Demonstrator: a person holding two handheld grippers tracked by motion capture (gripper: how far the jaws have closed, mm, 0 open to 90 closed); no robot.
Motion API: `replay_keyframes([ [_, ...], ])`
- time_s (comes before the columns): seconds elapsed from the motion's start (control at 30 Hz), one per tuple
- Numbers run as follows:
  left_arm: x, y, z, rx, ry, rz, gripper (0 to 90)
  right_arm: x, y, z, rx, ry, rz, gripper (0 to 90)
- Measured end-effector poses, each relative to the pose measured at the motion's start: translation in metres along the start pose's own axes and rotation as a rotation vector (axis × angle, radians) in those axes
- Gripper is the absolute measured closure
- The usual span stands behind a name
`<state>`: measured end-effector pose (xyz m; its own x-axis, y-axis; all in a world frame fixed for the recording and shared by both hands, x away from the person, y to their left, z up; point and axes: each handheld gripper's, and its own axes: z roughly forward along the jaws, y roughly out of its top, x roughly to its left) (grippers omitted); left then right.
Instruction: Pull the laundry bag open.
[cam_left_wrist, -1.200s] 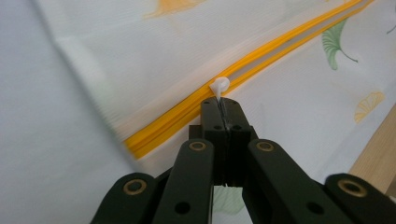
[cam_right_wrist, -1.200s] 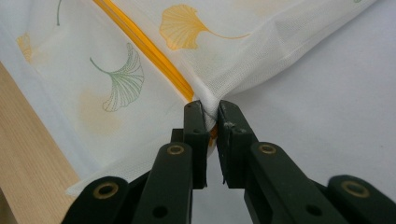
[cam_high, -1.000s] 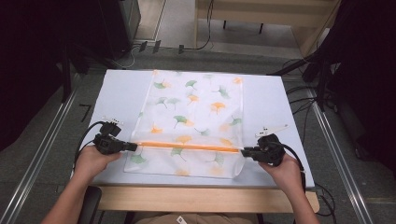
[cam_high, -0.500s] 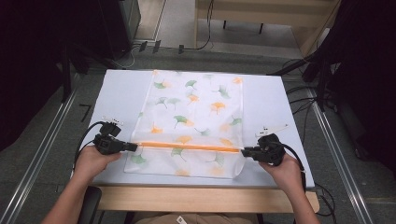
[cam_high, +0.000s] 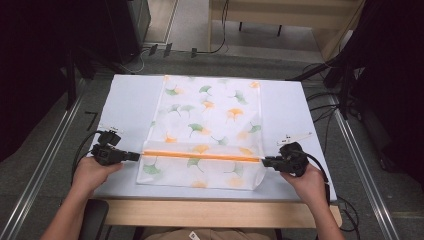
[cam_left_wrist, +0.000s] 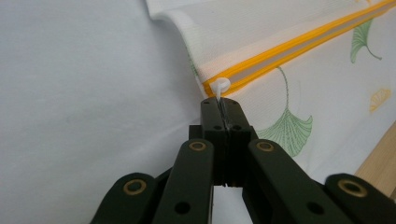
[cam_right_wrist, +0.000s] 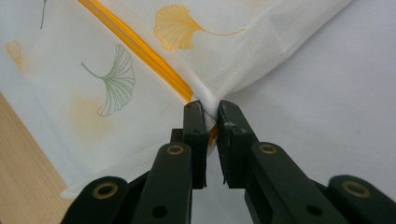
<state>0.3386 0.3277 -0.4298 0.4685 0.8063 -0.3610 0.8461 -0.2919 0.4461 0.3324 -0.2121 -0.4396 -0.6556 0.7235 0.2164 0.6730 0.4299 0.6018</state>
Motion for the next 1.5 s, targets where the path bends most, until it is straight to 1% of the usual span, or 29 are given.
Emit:
replay_keyframes([
  [0.03, 0.000, 0.000, 0.000, 0.007, -0.004, 0.009, 90.0, -0.001, 0.000, 0.000, -0.001, -0.005, -0.002, 83.6],
  [0.07, 0.000, 0.000, 0.000, 0.002, -0.007, 0.005, 90.0, -0.002, -0.001, 0.000, -0.005, -0.006, -0.002, 83.3],
  [0.13, -0.001, 0.001, 0.000, 0.002, -0.018, 0.007, 90.0, -0.006, -0.002, 0.001, -0.013, -0.003, 0.013, 83.2],
  [0.17, -0.003, 0.001, 0.001, -0.001, -0.016, 0.006, 90.0, -0.007, -0.002, 0.002, -0.008, -0.007, 0.014, 83.2],
  [0.23, -0.005, 0.001, 0.002, 0.009, -0.014, 0.018, 90.0, -0.009, -0.002, 0.004, -0.003, -0.015, 0.027, 83.1],
  [0.27, -0.006, 0.002, 0.003, 0.014, -0.020, 0.021, 90.0, -0.010, -0.002, 0.005, -0.004, -0.018, 0.027, 82.9],
  [0.3, -0.007, 0.002, 0.004, 0.017, -0.018, 0.024, 90.0, -0.011, -0.002, 0.005, -0.002, -0.021, 0.029, 82.7],
  [0.47, -0.008, 0.002, 0.006, 0.014, -0.027, 0.032, 90.0, -0.015, -0.004, 0.005, -0.010, -0.031, 0.046, 81.2],
  [0.5, -0.009, 0.002, 0.007, 0.016, -0.024, 0.034, 90.0, -0.015, -0.004, 0.005, -0.009, -0.030, 0.045, 81.2],
  [0.6, -0.009, 0.001, 0.007, 0.015, -0.027, 0.034, 90.0, -0.014, -0.003, 0.006, -0.008, -0.034, 0.033, 80.3],
  [0.7, -0.008, 0.001, 0.007, 0.008, -0.029, 0.033, 90.0, -0.014, -0.003, 0.007, -0.008, -0.033, 0.036, 78.0],
  [0.77, -0.009, 0.001, 0.007, 0.003, -0.030, 0.042, 90.0, -0.013, -0.003, 0.007, -0.010, -0.031, 0.037, 75.1],
  [0.87, -0.009, 0.002, 0.007, 0.003, -0.028, 0.049, 90.0, -0.012, -0.004, 0.007, -0.012, -0.025, 0.028, 74.9],
  [0.97, -0.009, 0.001, 0.007, 0.007, -0.029, 0.051, 90.0, -0.011, -0.003, 0.008, -0.013, -0.024, 0.035, 73.2],
  [1.03, -0.009, 0.001, 0.007, 0.008, -0.031, 0.055, 90.0, -0.011, -0.003, 0.008, -0.018, -0.030, 0.025, 68.9],
  [1.1, -0.009, 0.001, 0.007, 0.006, -0.031, 0.056, 89.8, -0.010, -0.003, 0.008, -0.034, -0.032, 0.011, 63.9],
  [1.17, -0.009, 0.001, 0.007, 0.006, -0.034, 0.056, 89.5, -0.009, -0.003, 0.009, -0.048, -0.032, -0.018, 62.2],
  [1.23, -0.009, 0.001, 0.007, 0.006, -0.033, 0.059, 89.2, -0.007, -0.003, 0.009, -0.047, -0.035, -0.023, 60.8],
  [1.3, -0.009, 0.001, 0.007, 0.005, -0.033, 0.060, 88.5, -0.007, -0.003, 0.010, -0.051, -0.032, -0.023, 60.0],
  [1.33, -0.009, 0.001, 0.007, 0.001, -0.042, 0.056, 88.3, -0.007, -0.003, 0.010, -0.052, -0.032, -0.023, 59.6],
  [1.43, -0.012, 0.001, 0.005, -0.013, -0.052, 0.050, 84.5, -0.008, -0.003, 0.010, -0.054, -0.038, -0.020, 57.7],
  [1.47, -0.012, 0.001, 0.004, -0.017, -0.051, 0.062, 83.7, -0.008, -0.003, 0.010, -0.054, -0.038, -0.015, 57.1],
  [1.5, -0.013, 0.001, 0.004, -0.025, -0.049, 0.061, 82.2, -0.008, -0.004, 0.010, -0.057, -0.036, -0.015, 55.9],
])
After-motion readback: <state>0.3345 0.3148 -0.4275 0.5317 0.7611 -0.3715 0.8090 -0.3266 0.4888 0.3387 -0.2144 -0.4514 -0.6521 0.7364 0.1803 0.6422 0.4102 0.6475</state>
